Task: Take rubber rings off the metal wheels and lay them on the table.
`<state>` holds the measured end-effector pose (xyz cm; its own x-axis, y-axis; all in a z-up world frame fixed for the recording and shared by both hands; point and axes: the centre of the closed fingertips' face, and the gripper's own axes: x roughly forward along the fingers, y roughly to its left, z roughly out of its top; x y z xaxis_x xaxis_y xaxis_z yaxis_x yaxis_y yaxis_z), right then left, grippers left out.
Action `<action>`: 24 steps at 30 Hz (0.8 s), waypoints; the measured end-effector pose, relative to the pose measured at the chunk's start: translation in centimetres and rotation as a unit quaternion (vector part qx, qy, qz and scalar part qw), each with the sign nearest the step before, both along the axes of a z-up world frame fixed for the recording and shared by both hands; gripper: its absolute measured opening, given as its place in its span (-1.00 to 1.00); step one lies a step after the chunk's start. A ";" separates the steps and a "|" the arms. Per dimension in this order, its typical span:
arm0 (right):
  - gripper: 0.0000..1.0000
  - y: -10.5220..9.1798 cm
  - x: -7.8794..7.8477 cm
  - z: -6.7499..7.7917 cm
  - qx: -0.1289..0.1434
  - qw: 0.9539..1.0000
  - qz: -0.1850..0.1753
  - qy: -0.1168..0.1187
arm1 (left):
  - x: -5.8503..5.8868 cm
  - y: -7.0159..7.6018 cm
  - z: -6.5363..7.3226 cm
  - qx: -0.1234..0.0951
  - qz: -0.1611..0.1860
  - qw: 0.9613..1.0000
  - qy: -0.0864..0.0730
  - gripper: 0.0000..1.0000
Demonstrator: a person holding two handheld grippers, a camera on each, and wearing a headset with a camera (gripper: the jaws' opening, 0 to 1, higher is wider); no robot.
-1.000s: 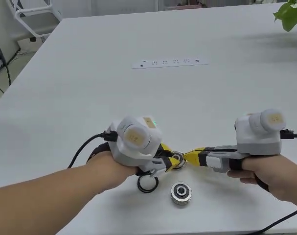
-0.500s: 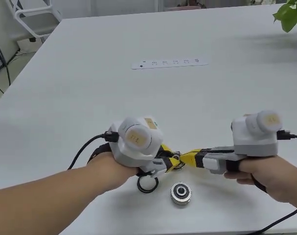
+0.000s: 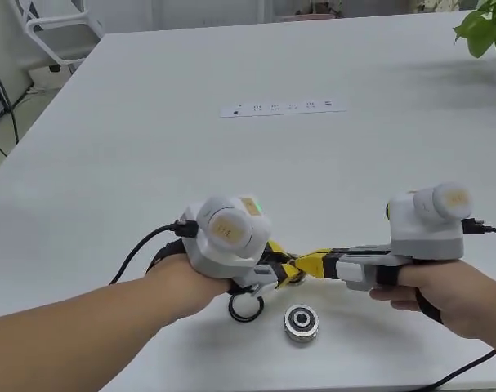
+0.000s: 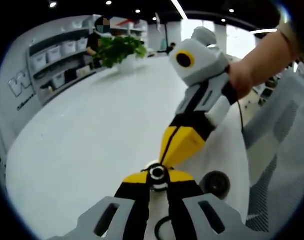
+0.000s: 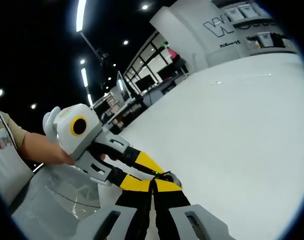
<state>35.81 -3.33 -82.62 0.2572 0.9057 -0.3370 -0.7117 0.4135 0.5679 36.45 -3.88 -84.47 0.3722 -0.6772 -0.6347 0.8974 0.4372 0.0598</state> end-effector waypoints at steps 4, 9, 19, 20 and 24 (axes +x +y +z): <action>-1.00 -0.1 -0.3 0.5 0.012 1.000 -0.003 0.009 | 0.0 0.0 0.0 0.001 -0.002 1.000 0.000 -0.74; -1.00 -0.1 -0.5 0.6 0.016 1.000 -0.009 0.013 | -0.1 -0.1 0.0 0.001 -0.001 1.000 -0.001 -0.74; -1.00 -0.8 0.5 -0.6 -0.016 1.000 -0.023 0.008 | -0.1 -0.1 0.1 0.000 -0.001 1.000 0.006 -0.72; -1.00 -0.8 0.6 -0.7 -0.017 1.000 -0.023 0.008 | -0.1 -0.1 0.1 0.001 -0.003 1.000 0.005 -0.72; -1.00 -0.8 0.7 -0.7 -0.020 0.999 -0.024 0.006 | 0.0 0.0 0.4 0.000 -0.006 1.000 0.003 -0.68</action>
<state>36.54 -4.12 -83.30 0.2958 0.8781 -0.3761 -0.6832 0.4697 0.5591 36.43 -3.85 -84.12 0.3609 -0.6809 -0.6373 0.9028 0.4264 0.0557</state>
